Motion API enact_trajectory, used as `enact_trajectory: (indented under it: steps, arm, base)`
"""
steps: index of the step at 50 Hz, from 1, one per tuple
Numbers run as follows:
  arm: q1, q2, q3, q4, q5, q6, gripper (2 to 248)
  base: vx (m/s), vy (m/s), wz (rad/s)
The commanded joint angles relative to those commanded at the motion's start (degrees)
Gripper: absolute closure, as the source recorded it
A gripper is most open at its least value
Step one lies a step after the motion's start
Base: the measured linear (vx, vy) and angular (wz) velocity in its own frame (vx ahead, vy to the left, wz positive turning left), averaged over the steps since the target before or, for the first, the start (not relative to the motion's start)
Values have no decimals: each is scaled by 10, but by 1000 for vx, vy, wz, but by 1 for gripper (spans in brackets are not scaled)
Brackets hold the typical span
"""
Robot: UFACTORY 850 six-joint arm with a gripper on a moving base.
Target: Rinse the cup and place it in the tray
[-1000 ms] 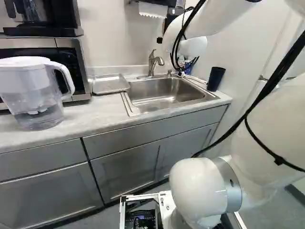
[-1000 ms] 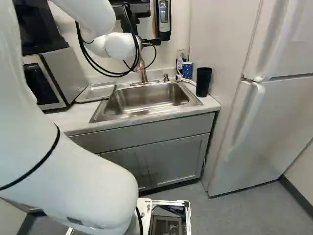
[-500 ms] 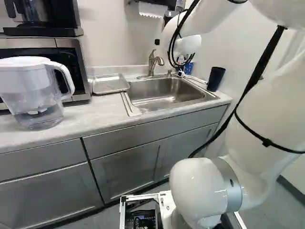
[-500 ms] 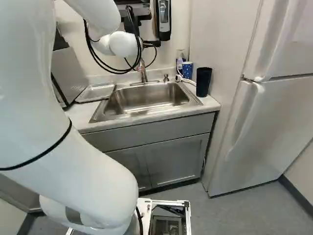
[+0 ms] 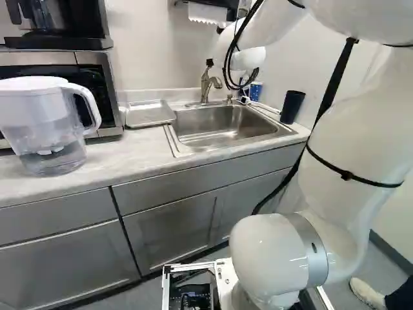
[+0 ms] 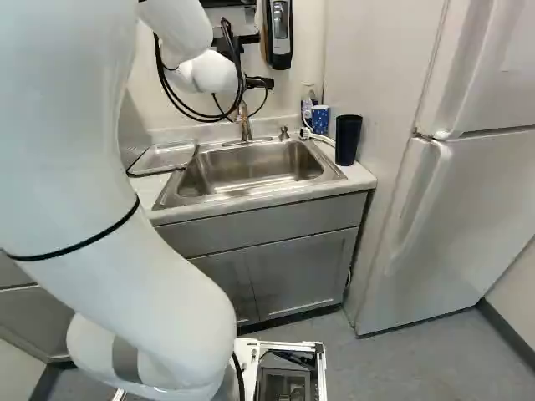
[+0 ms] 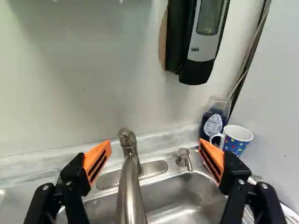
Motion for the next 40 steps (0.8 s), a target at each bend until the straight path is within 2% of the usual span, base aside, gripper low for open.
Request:
enact_trajectory:
  steps: [17, 40]
  arm:
    - [3, -39, -40, 0, -53, 0, 3]
    - [3, -93, -100, 0, -99, 0, 3]
  base:
    - [0, 0, 0]
    - [0, 0, 0]
